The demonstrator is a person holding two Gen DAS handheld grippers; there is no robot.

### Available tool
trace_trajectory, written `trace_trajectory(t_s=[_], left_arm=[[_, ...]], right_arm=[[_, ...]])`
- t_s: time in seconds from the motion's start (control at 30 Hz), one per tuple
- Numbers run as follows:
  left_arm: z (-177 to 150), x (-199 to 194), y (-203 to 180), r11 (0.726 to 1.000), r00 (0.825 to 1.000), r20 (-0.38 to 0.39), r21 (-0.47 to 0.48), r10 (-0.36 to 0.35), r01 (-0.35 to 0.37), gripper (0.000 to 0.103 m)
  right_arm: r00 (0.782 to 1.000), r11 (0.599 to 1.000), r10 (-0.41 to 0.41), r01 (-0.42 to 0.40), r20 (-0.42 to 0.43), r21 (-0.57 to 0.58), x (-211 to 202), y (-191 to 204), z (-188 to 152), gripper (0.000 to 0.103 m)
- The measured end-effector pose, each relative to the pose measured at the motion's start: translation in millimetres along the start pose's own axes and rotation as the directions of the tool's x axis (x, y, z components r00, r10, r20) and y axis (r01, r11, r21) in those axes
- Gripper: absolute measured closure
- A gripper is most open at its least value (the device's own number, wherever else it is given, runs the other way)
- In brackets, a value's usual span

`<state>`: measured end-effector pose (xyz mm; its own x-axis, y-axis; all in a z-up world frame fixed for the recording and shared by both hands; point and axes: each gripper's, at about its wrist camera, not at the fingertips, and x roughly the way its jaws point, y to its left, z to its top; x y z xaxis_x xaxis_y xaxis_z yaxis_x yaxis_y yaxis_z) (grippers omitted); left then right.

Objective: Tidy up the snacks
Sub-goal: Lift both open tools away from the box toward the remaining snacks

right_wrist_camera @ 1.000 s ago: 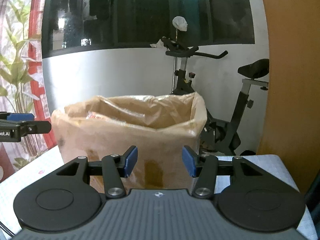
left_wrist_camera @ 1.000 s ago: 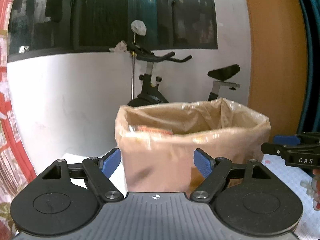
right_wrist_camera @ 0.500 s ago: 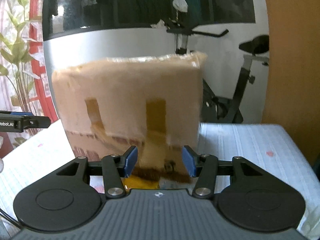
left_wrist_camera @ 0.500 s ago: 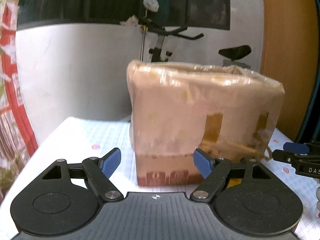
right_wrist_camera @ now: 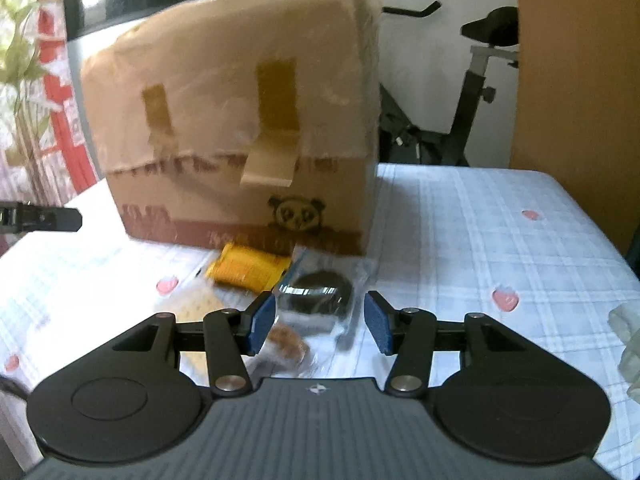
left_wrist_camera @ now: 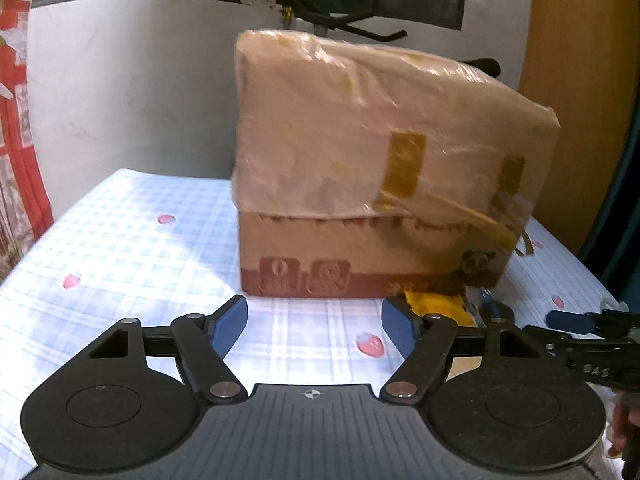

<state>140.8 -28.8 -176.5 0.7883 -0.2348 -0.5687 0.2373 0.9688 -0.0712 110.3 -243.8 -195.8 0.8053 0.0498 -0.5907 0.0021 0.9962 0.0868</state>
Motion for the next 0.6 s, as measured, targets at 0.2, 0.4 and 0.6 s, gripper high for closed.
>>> trace_trajectory(t_s=[0.2,0.4,0.6], left_arm=[[-4,2,-6,1.0,1.0,-0.013,0.019,-0.007,0.008,0.029],[-6,3,-7,1.0,1.0,-0.023,0.019,-0.016,0.016,0.033],[-12,9,-13,0.999,0.998,-0.057,0.021,-0.039,0.04,0.035]], right_arm=[[0.999,0.999,-0.023,0.024,-0.028,0.037,17,-2,5,0.05],[0.995,0.996,-0.087,0.088,-0.046,0.026,24,2,0,0.05],[0.992,0.995,-0.1,0.102,-0.079,0.015,23,6,-9,0.05]])
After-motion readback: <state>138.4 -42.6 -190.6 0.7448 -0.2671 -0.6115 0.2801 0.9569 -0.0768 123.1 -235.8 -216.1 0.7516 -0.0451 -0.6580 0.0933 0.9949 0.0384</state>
